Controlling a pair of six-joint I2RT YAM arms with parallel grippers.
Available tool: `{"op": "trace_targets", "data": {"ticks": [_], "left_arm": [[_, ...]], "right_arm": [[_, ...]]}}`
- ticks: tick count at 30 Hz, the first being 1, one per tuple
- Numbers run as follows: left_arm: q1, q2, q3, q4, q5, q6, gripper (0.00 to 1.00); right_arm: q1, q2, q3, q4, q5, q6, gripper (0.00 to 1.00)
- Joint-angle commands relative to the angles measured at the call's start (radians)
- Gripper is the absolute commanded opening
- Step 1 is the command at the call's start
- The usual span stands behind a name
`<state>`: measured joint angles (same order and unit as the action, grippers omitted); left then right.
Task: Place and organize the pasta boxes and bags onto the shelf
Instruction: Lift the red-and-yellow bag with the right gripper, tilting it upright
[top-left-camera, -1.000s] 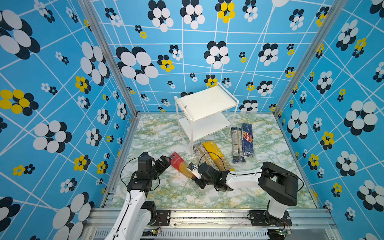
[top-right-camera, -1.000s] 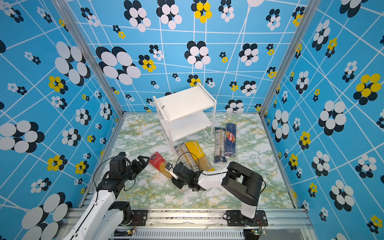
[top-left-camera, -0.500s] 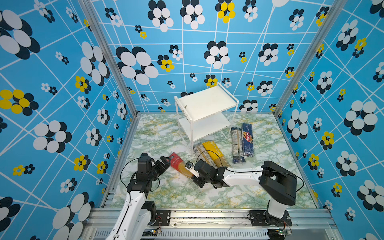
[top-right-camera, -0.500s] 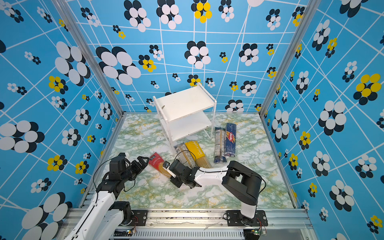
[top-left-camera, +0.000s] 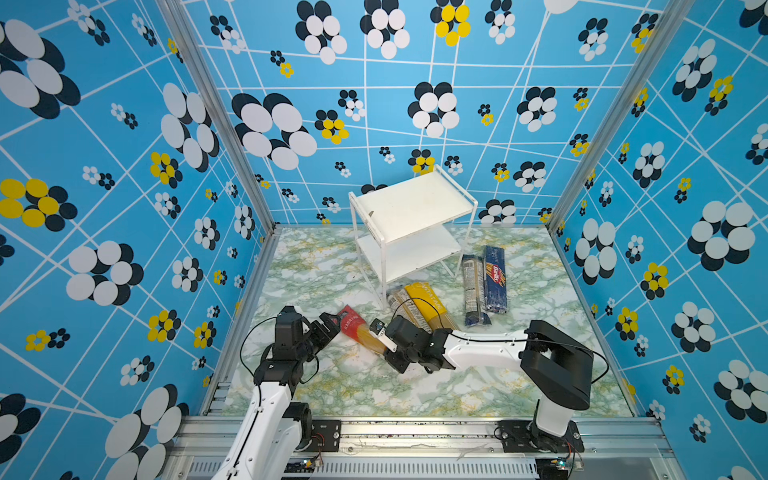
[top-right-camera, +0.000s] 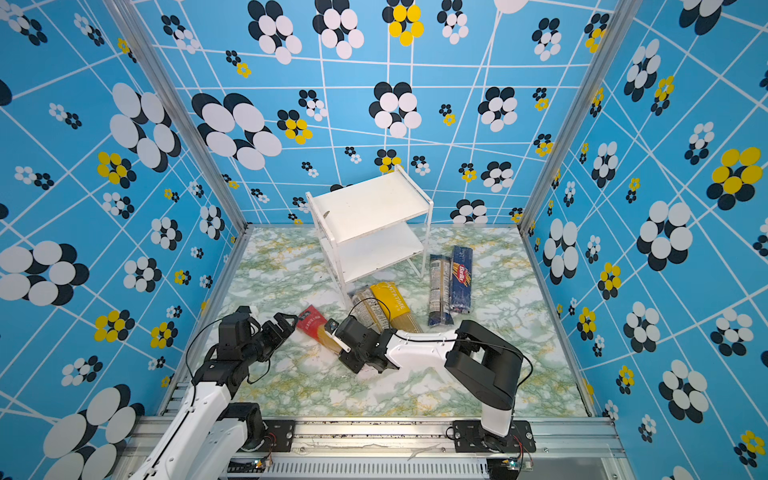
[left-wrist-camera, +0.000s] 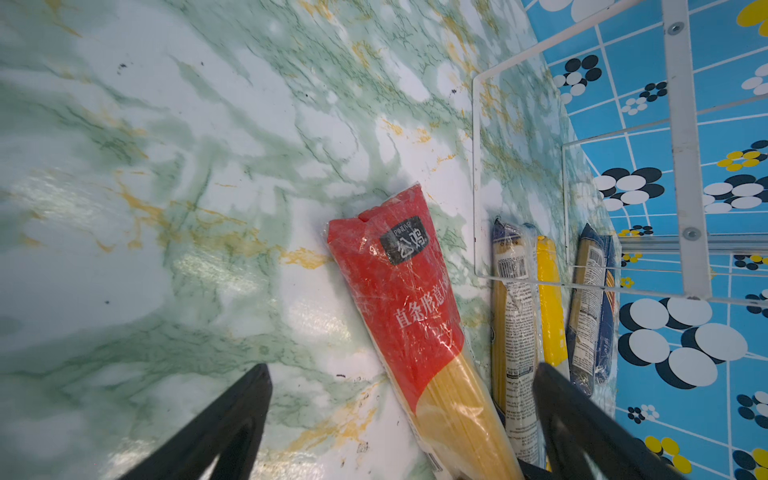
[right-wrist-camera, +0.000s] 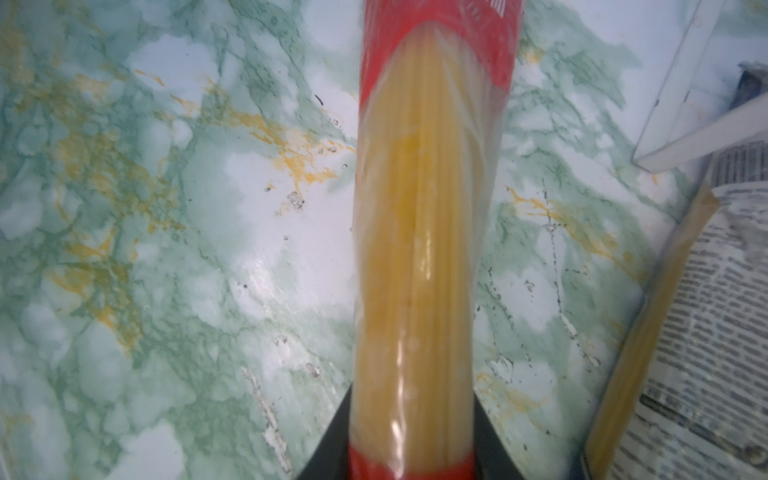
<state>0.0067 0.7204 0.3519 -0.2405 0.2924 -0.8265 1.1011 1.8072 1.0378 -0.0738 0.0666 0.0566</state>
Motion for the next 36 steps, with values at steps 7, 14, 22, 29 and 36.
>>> {"op": "trace_targets", "data": {"ticks": [7,14,22,29,36], "left_arm": [[0.013,-0.016,-0.016,-0.01,0.005,-0.001,0.99],[0.018,-0.012,-0.016,0.007,0.019,-0.01,0.99],[0.019,-0.01,-0.019,0.009,0.024,-0.011,0.99],[0.022,-0.006,-0.024,0.028,0.033,-0.022,0.99],[0.025,-0.002,-0.028,0.03,0.038,-0.026,0.99]], "right_arm": [[-0.048,-0.081,0.062,-0.156,-0.088,0.047,0.0],[-0.082,-0.141,0.059,-0.176,-0.152,0.045,0.0],[-0.095,-0.181,0.085,-0.236,-0.15,0.0,0.0],[-0.096,-0.233,0.114,-0.297,-0.082,-0.005,0.0],[-0.106,-0.307,0.116,-0.327,-0.067,0.025,0.0]]}}
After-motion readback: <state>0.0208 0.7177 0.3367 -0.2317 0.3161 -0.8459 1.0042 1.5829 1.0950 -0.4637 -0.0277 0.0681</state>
